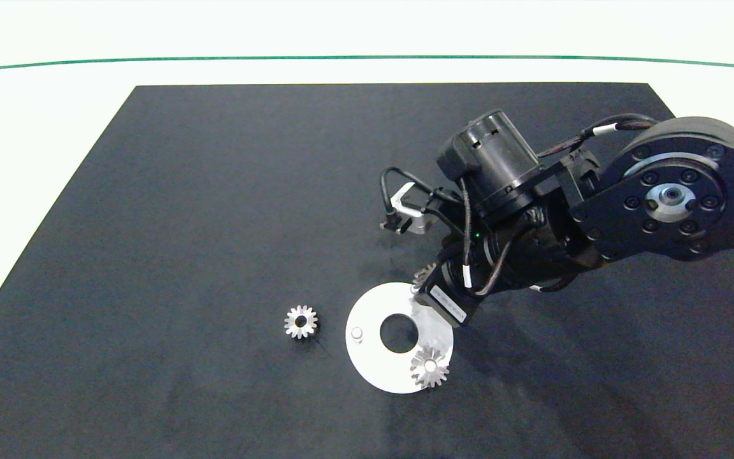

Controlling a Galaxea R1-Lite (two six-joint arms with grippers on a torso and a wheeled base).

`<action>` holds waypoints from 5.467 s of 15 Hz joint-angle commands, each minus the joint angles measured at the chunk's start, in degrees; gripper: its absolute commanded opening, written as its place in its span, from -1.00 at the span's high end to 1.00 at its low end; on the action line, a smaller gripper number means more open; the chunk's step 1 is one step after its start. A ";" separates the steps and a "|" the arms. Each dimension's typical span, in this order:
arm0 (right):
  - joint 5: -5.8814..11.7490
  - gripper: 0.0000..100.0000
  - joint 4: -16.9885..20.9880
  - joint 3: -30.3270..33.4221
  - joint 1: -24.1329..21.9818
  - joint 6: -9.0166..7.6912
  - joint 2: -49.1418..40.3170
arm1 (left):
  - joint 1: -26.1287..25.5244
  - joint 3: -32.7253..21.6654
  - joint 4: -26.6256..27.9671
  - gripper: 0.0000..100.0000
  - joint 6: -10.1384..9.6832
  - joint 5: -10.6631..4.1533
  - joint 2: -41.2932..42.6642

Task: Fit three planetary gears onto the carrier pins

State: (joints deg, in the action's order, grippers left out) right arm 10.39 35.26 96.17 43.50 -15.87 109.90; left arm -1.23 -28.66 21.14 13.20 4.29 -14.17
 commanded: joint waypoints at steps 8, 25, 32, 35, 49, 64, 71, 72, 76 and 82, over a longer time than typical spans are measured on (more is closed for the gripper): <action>0.07 1.00 2.19 3.14 0.10 0.14 2.78 | -0.09 0.01 0.13 -1.00 0.07 0.02 0.19; 0.25 1.00 5.26 6.92 0.19 0.05 4.71 | 0.00 0.01 0.13 -1.00 0.07 0.10 0.10; 0.25 1.00 8.87 10.88 0.45 0.05 7.26 | 0.00 -0.08 -0.92 -1.00 0.07 0.10 -0.51; 0.25 1.00 10.62 12.64 0.54 0.05 8.05 | -0.09 0.01 -0.92 -1.00 0.07 0.10 -0.60; 0.34 1.00 13.52 16.50 0.36 0.05 9.98 | -0.09 0.01 -0.92 -1.00 0.07 0.10 -0.69; 0.25 1.00 13.70 17.82 0.19 0.14 11.74 | -0.09 0.01 -0.92 -1.00 0.07 0.10 -0.42; 0.34 -1.00 13.70 17.91 0.10 0.05 11.65 | -0.09 0.01 -0.92 -1.00 0.07 0.10 -0.51; 0.34 -1.00 13.70 17.91 0.10 0.05 11.57 | -0.09 0.01 -0.92 -1.00 0.07 0.10 -0.42; 0.34 -1.00 14.49 17.82 0.27 0.05 9.90 | 0.00 0.01 -1.01 -1.00 0.07 0.10 -0.60; -0.54 -1.00 16.95 12.02 -0.69 1.19 -9.97 | 0.09 -0.08 -1.01 -1.00 -0.11 -0.07 -0.16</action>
State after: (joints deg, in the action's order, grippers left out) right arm 10.08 51.74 112.18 43.33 -15.09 110.28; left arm -1.18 -28.77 20.00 13.08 4.24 -14.52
